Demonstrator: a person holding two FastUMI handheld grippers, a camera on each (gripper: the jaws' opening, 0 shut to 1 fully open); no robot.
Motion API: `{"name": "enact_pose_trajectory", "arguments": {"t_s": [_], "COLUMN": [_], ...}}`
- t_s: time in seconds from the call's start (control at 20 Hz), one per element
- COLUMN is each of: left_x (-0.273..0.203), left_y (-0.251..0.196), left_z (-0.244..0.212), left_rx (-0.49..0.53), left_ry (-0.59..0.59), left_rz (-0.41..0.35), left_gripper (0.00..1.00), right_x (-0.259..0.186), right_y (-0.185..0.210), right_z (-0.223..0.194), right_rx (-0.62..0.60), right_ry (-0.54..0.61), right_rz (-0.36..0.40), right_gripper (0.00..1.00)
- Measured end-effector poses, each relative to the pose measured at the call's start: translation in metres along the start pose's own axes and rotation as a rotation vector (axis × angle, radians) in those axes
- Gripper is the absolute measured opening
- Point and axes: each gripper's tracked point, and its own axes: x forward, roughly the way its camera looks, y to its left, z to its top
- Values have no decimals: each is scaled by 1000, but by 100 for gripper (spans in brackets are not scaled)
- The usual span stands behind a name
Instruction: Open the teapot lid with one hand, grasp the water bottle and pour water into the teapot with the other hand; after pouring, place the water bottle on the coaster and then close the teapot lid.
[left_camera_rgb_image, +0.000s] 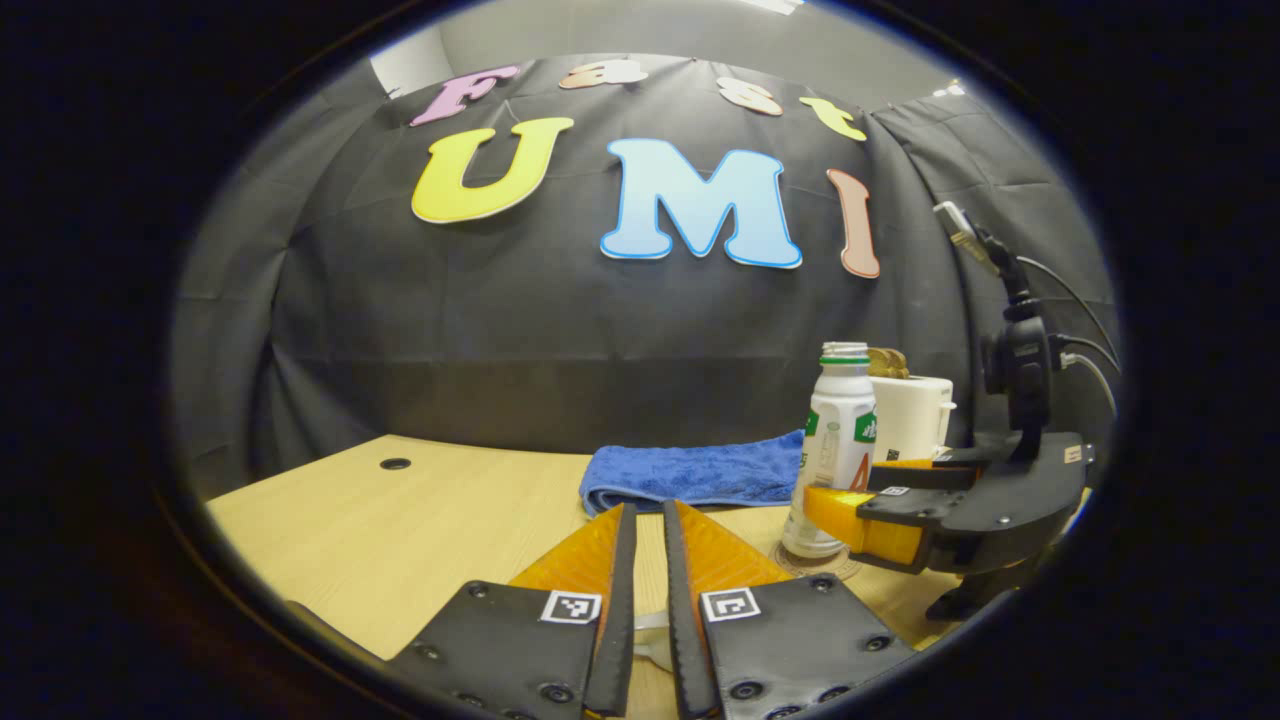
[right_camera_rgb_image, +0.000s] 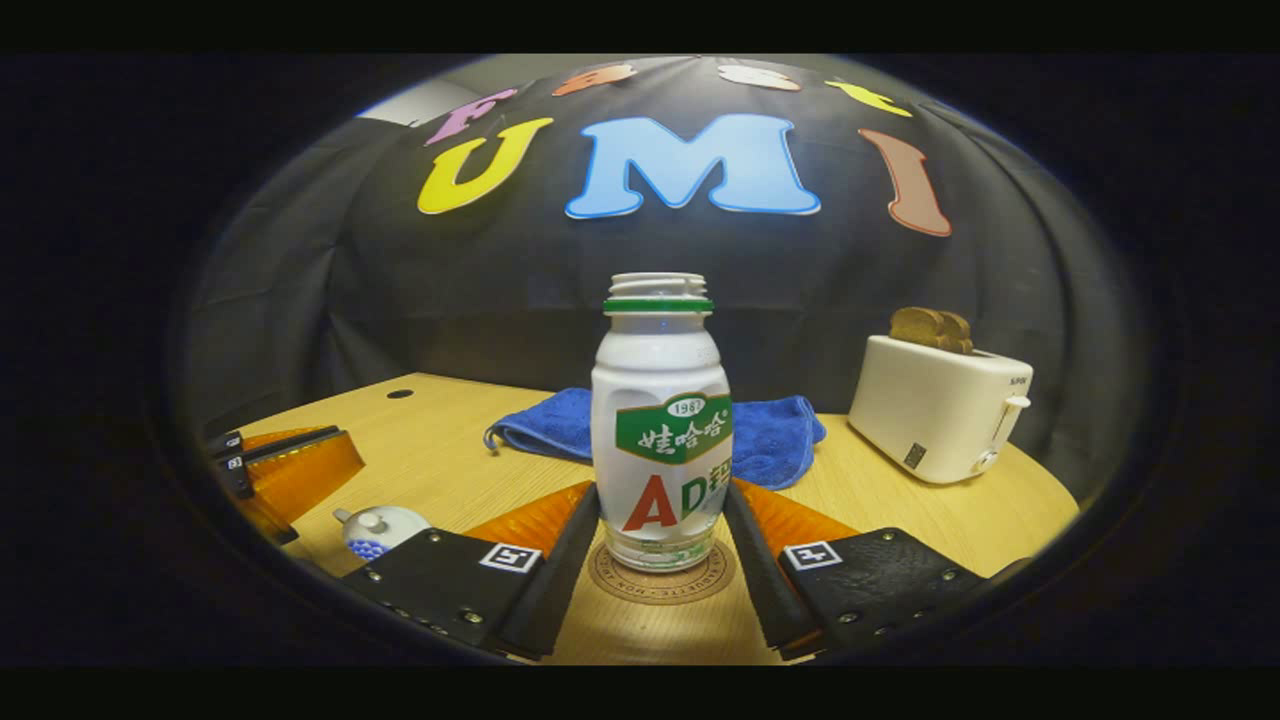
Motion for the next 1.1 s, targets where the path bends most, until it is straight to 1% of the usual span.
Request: {"name": "enact_pose_trajectory", "arguments": {"t_s": [0.05, 0.1, 0.15, 0.25, 0.3, 0.35, 0.4, 0.65, 0.7, 0.75, 0.8, 0.9, 0.95, 1.1], "left_x": [0, 0, 0, 0, 0, -1, -1, -1, -1, 0, 1, 0, -1, -3], "left_y": [1, 2, 2, 1, 1, 1, 0, 0, 0, -1, -1, -2, -3, -5], "left_z": [-1, -1, -2, -2, -3, -3, -2, -3, -3, -3, -3, -3, -2, -1], "left_rx": [-3, -6, -10, -11, -9, -8, -10, -10, -10, -10, -9, -8, -6, -3], "left_ry": [1, 2, 4, 8, 10, 12, 12, 13, 13, 12, 12, 10, 10, 6], "left_rz": [3, 5, 4, 3, 4, 3, 2, 0, -1, -1, -2, -5, -7, -11], "left_gripper": [31, 31, 23, 23, 28, 28, 23, 23, 23, 23, 23, 23, 29, 29], "right_x": [2, 3, 3, 2, 2, 2, 2, 1, 0, -2, -4, -10, -14, -28], "right_y": [-2, -3, -5, -5, -6, -6, -6, -7, -6, -5, -5, -9, -11, -18], "right_z": [-3, -1, -2, -3, -2, -3, -3, -4, -3, -2, -1, 3, 4, 5], "right_rx": [4, 8, 6, -1, 0, 4, 6, -6, -5, -2, 3, 14, 16, -2], "right_ry": [10, 2, 6, 7, 6, 5, 6, 7, 4, 0, -6, -19, -26, -43], "right_rz": [-7, -3, -9, -8, -7, -8, -10, -10, 1, 9, 9, 0, -7, -36], "right_gripper": [74, 74, 74, 74, 74, 74, 75, 77, 78, 70, 99, 98, 98, 98]}}
